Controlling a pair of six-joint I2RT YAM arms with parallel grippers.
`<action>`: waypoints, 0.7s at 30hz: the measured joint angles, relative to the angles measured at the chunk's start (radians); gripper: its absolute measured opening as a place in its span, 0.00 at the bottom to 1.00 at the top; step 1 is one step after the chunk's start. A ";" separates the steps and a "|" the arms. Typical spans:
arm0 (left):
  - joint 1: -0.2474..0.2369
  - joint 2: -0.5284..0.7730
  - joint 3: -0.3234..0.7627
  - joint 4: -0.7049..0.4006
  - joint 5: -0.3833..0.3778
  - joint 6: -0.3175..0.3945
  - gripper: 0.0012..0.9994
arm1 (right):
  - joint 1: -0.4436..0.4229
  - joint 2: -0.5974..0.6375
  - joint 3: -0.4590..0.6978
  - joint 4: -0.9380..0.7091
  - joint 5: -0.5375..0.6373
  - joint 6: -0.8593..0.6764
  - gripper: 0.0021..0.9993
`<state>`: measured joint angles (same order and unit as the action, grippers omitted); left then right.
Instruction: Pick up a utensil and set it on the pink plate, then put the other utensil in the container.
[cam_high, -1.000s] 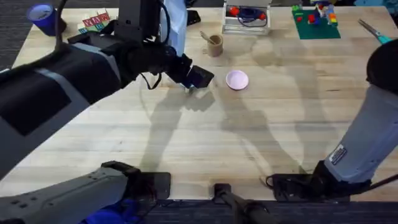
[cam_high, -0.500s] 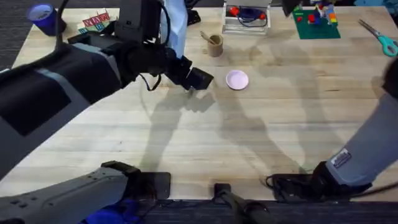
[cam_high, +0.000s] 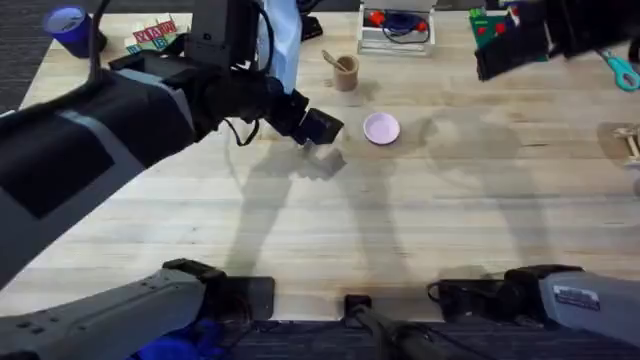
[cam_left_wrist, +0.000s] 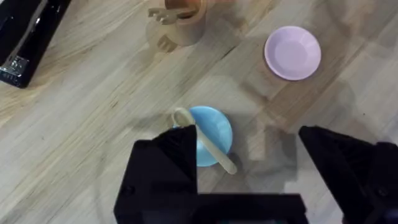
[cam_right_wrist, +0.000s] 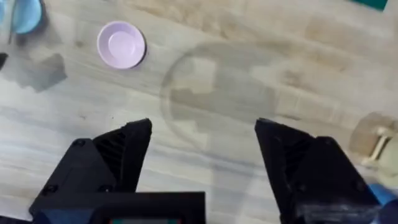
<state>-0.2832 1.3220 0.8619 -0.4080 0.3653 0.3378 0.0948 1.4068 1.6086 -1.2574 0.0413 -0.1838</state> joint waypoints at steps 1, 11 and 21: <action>0.000 0.000 0.000 0.000 0.000 0.000 0.99 | 0.000 -0.030 -0.040 0.011 0.000 0.014 1.00; 0.000 -0.085 0.000 -0.045 0.000 0.000 0.99 | 0.000 -0.161 -0.277 0.017 0.000 0.104 1.00; 0.000 -0.193 0.000 -0.107 -0.022 0.000 0.99 | 0.000 -0.160 -0.278 0.027 0.000 0.111 1.00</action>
<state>-0.2832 1.1286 0.8616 -0.5147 0.3432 0.3378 0.0948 1.2465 1.3307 -1.2302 0.0410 -0.0731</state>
